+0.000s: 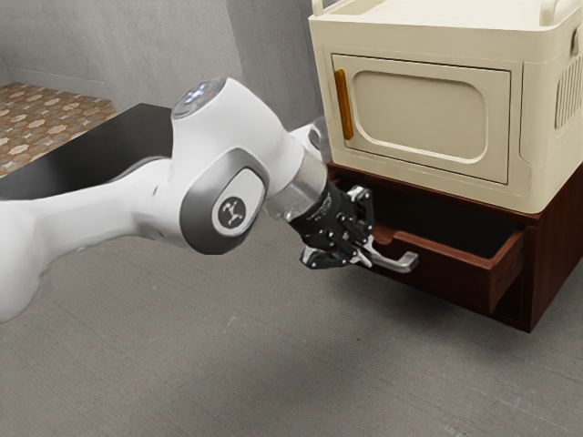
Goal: Pull the drawer handle with one arm to open the drawer
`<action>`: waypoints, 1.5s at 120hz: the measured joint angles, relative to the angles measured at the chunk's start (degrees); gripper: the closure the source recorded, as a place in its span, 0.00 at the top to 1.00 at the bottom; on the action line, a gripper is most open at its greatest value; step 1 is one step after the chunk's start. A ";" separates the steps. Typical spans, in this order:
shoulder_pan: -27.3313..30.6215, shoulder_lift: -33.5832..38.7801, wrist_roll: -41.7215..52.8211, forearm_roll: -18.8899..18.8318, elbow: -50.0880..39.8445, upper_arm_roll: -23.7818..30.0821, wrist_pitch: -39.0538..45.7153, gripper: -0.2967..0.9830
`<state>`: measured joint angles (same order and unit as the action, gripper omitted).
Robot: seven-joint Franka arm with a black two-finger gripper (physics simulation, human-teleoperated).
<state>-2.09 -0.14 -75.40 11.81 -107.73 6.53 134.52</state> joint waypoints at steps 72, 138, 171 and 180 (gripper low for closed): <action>-0.02 9.44 -0.13 0.81 -10.73 0.43 3.41 0.15; -0.23 15.69 -0.12 1.38 -17.64 0.53 5.34 0.15; -0.30 17.80 -0.12 1.80 -20.16 0.58 6.12 0.15; -0.29 18.30 -0.13 1.83 -20.60 0.58 6.21 0.15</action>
<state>-2.38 18.17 -75.53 13.64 -128.33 7.11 140.73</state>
